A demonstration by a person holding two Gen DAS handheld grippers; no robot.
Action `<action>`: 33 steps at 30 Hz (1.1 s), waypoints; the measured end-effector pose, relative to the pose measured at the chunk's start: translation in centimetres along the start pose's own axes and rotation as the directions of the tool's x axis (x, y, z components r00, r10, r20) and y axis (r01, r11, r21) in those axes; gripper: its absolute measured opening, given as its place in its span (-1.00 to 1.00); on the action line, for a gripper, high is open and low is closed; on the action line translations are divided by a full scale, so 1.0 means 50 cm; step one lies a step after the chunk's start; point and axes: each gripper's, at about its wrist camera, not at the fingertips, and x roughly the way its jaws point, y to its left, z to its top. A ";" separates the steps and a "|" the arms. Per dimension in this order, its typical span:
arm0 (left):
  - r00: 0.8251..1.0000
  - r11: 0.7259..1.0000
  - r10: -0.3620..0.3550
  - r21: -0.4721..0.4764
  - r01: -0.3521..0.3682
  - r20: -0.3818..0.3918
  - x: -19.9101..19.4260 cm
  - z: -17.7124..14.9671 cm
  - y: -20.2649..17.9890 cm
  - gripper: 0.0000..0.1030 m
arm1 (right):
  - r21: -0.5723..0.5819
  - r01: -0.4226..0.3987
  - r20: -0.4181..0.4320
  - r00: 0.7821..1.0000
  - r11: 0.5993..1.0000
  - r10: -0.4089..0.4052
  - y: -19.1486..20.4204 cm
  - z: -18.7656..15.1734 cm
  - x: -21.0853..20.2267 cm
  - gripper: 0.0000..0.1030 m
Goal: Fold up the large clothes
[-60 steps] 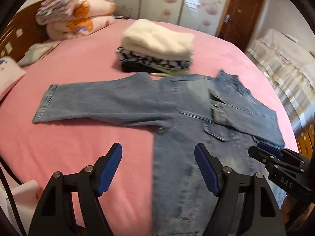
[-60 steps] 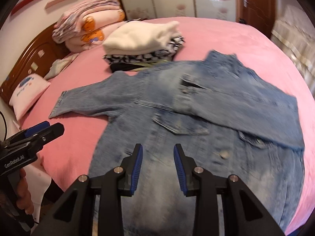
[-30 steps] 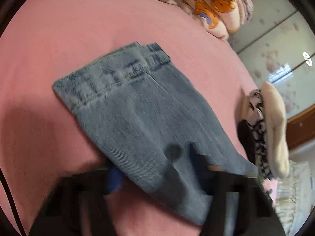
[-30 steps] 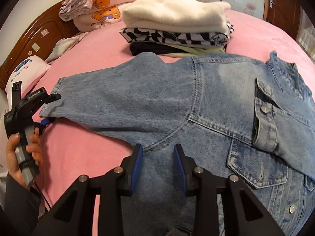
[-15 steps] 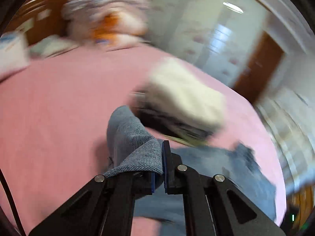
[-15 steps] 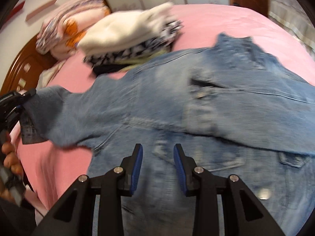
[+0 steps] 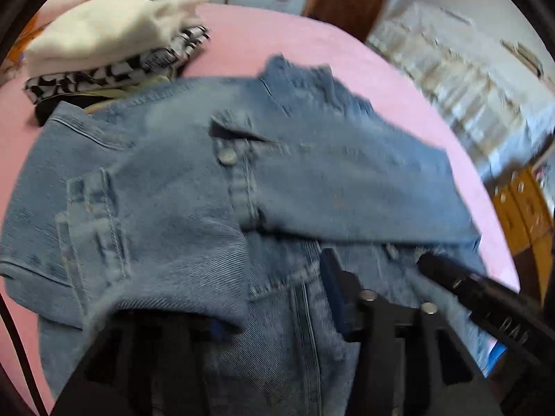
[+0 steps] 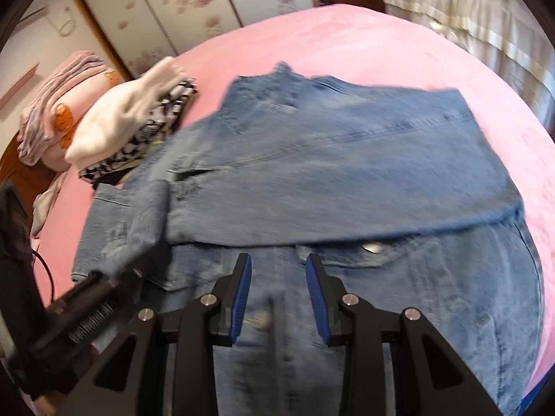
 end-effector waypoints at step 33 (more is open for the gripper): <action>0.997 0.928 0.075 -0.366 -0.068 0.005 -0.339 -0.224 0.303 0.60 | -0.744 -0.002 0.091 0.990 0.668 0.105 0.344 -0.179 -0.028 0.03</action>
